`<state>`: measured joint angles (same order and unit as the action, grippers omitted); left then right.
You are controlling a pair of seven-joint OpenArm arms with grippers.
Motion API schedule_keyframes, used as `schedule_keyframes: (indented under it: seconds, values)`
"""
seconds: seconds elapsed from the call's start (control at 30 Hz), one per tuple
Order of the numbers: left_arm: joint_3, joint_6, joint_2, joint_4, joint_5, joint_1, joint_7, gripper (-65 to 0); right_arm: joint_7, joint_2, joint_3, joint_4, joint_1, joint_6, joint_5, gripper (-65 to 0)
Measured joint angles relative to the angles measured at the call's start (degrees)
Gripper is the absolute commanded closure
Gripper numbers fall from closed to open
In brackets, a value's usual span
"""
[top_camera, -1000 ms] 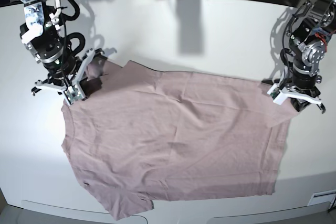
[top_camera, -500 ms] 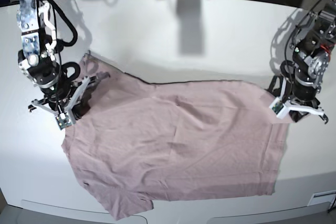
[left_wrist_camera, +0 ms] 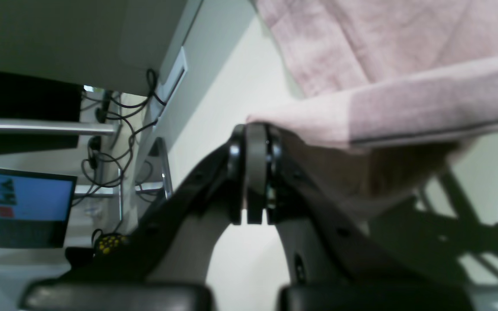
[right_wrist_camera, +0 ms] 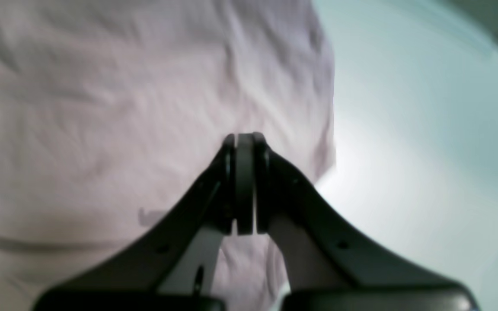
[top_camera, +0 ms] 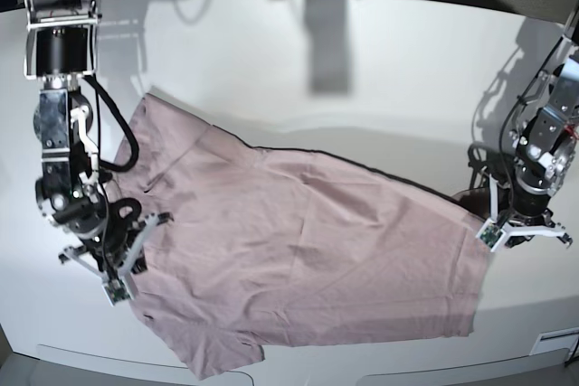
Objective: Fold the T-shirt properly
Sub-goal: 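Sweep the right gripper across the shirt toward the left gripper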
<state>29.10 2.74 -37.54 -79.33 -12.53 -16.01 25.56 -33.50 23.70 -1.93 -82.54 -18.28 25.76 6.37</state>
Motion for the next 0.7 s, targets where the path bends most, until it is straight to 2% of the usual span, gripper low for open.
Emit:
schedule_keyframes:
  seconds: [0.03,0.17,0.3,0.33,0.37,0.43,0.47,0.5,0.57,0.7]
  values:
    - [0.0,-0.02,0.52,1.05,0.0,-0.63,-0.48,0.0,-0.02,-0.04,-1.2,-0.04,-0.72,0.0,0.0,0.0]
    - [0.0,0.02,1.55,3.41,0.2,-2.1,-0.76,0.0,-7.76,-0.02,-6.54,-0.04,-1.7,0.04,0.85,0.0]
    - [0.0,-0.02,1.53,3.39,0.17,-1.75,-0.74,0.0,-14.01,-0.04,-7.65,-0.02,-1.6,1.05,0.48,0.0]
    - [0.0,-0.02,1.53,3.39,0.17,-1.6,-0.74,0.0,-16.06,0.2,-7.58,-0.02,-1.84,3.54,-1.38,-7.2]
    - [0.0,-0.02,1.55,3.39,0.26,-1.49,-0.76,0.0,-18.21,1.03,-7.67,-0.04,-1.97,5.68,-0.31,-15.4]
    - [0.0,-0.04,1.55,3.39,1.46,-1.46,0.2,0.0,-22.6,3.8,-8.59,-0.04,-2.01,11.08,6.93,-29.1]
    - [0.0,-0.04,1.53,3.39,1.46,-1.44,0.11,0.0,-25.57,5.11,-9.49,-0.04,-1.88,13.31,10.67,-33.9]
    - [0.0,-0.04,1.53,3.39,1.46,-1.46,0.11,0.0,-28.09,6.34,-10.93,-0.04,-1.84,13.99,14.05,-36.8]
    - [0.0,-0.02,1.6,3.39,1.44,-1.49,-0.04,0.0,-28.09,8.22,-14.88,-0.04,-0.76,14.01,16.52,-37.9]
    - [0.0,-0.02,1.64,3.39,1.46,-1.46,0.33,0.0,-25.03,8.81,-24.61,-0.04,1.92,14.03,13.7,-37.9]
